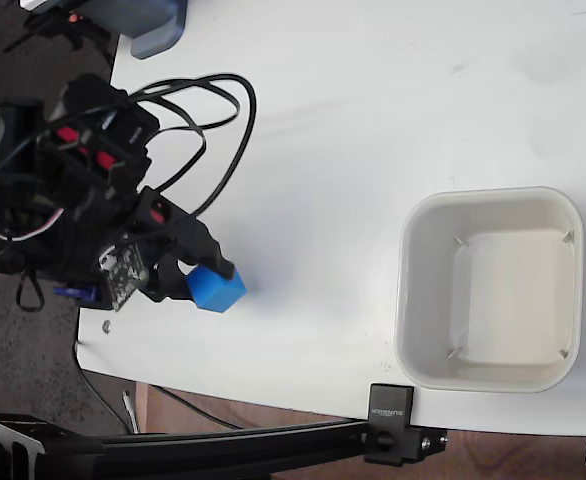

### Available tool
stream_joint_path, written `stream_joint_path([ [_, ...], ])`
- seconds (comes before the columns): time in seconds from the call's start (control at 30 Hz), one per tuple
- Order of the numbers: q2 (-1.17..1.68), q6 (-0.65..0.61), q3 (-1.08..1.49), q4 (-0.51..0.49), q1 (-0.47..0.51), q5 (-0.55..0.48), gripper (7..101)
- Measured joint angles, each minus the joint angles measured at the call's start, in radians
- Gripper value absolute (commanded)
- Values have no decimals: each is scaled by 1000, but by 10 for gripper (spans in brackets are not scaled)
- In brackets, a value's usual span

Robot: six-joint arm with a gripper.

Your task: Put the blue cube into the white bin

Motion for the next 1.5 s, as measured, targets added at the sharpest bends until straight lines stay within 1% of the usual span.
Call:
stream_joint_path([
  [0.1,-38,-107,-169,58,0,15,403],
  [0.13,-54,-149,-219,61,2,15,403],
  [0.23,-95,-281,-348,40,21,9,401],
  [0.33,-160,-403,-460,-11,54,-15,401],
  [0.5,-262,-571,-575,-156,126,-114,401],
  [0.57,-290,-638,-575,-250,164,-173,398],
  [0.7,-336,-779,-548,-477,230,-272,398],
  [0.73,-353,-802,-548,-520,247,-299,398],
  [0.8,-397,-839,-549,-572,282,-359,398],
  [0.93,-479,-891,-583,-621,333,-469,398],
  [1.03,-534,-923,-623,-670,359,-534,395],
  [1.17,-621,-943,-676,-719,391,-589,398],
  [1.37,-742,-963,-802,-715,402,-612,403],
  [1.4,-758,-965,-821,-713,407,-614,411],
  [1.43,-767,-965,-833,-712,410,-615,446],
  [1.47,-770,-965,-839,-712,413,-615,527],
  [1.5,-770,-960,-841,-712,414,-615,683],
])
